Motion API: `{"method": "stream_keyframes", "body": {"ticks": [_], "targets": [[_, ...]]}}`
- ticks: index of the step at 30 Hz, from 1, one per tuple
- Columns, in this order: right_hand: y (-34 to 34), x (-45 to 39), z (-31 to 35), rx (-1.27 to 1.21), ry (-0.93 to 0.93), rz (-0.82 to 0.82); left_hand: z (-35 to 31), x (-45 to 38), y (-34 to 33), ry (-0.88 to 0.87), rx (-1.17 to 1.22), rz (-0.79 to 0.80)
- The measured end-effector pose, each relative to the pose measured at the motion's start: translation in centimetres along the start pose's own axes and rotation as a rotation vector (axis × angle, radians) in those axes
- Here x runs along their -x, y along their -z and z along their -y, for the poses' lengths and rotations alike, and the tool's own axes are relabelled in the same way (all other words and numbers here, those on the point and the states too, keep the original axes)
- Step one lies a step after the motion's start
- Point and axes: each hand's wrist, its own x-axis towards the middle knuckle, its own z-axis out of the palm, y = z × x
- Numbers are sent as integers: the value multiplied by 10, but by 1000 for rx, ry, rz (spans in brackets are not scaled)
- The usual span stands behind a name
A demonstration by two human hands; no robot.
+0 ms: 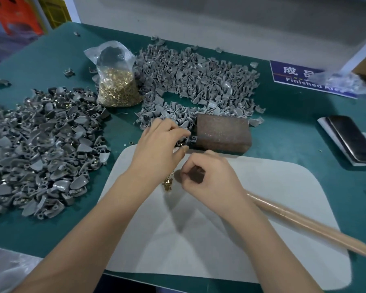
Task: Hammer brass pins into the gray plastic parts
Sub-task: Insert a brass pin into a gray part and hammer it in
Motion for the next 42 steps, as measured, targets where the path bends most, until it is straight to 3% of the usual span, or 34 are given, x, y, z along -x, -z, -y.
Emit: {"method": "stream_keyframes", "body": {"ticks": [8, 25, 42], "targets": [[-5, -3, -5, 25, 119, 14, 1, -5, -6, -17, -37, 24], [-1, 1, 2, -87, 22, -19, 7, 7, -6, -14, 94, -78], [-1, 2, 0, -108, 1, -62, 10, 9, -5, -21, 56, -51]]}}
